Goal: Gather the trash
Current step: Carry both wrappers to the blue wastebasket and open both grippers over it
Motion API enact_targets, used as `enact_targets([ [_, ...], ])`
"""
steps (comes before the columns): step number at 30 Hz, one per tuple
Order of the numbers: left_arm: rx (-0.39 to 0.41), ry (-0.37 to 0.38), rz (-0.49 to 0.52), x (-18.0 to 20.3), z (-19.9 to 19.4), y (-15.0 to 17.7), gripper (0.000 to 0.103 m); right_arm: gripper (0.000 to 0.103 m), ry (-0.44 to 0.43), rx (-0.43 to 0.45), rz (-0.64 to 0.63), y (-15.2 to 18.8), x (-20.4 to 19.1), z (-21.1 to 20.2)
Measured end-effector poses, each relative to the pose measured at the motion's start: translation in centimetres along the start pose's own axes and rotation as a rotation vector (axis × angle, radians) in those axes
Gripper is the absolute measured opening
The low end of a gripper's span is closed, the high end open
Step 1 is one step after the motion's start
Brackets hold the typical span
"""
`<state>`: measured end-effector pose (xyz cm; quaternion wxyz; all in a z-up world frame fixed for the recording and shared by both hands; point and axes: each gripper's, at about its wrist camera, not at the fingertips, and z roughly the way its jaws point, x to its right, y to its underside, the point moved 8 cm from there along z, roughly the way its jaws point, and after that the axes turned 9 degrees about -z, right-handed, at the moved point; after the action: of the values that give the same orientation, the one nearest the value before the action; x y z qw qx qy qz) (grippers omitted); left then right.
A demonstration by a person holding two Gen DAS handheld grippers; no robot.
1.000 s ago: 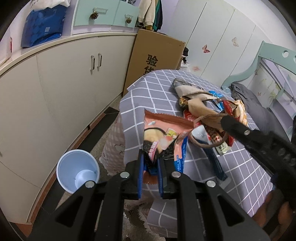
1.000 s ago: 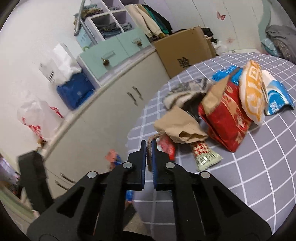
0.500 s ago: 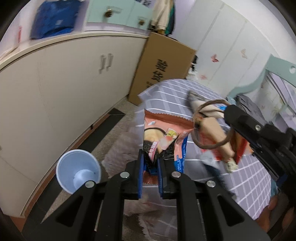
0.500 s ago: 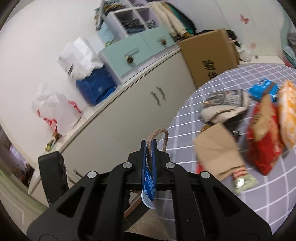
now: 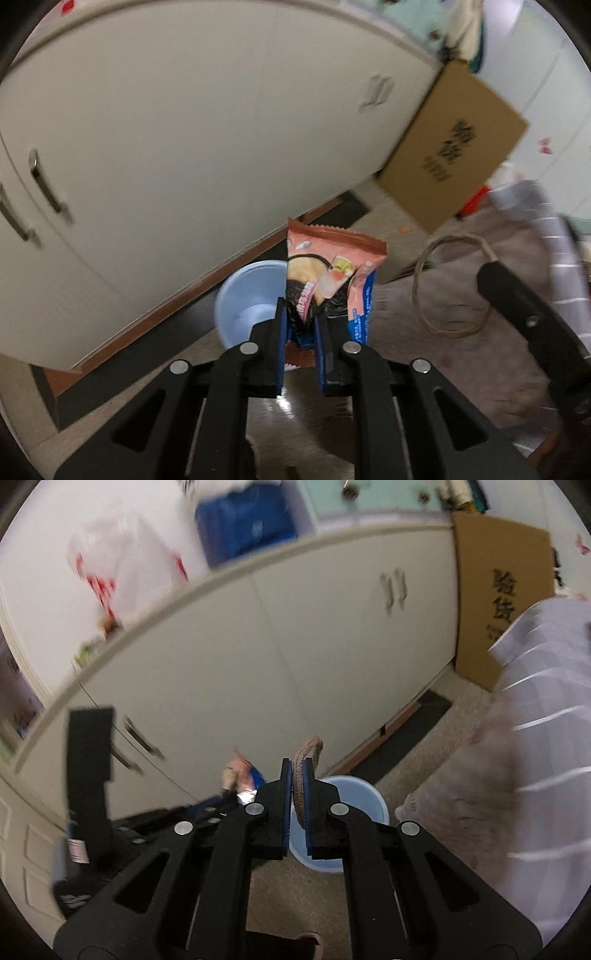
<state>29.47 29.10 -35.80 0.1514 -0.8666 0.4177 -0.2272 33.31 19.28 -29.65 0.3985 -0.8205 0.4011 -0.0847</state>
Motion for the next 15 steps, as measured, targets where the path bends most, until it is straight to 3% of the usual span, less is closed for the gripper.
enact_targets([
  [8,-0.129,-0.106,-0.037,-4.9,8.4,-0.3,0.013,0.010,-0.040,-0.175,0.024,4.0,1.3,12.3],
  [10,-0.149,-0.108,-0.047,-5.5,10.1,-0.4,0.013,0.031,-0.040,-0.184,0.036,4.3,1.7,13.7],
  [11,-0.162,-0.110,-0.048,-5.6,10.7,-0.5,0.013,0.057,-0.050,-0.189,0.049,4.6,1.9,14.1],
  [15,-0.192,-0.106,-0.049,-6.0,12.5,0.1,0.015,0.060,-0.019,-0.201,0.076,5.7,2.9,15.0],
])
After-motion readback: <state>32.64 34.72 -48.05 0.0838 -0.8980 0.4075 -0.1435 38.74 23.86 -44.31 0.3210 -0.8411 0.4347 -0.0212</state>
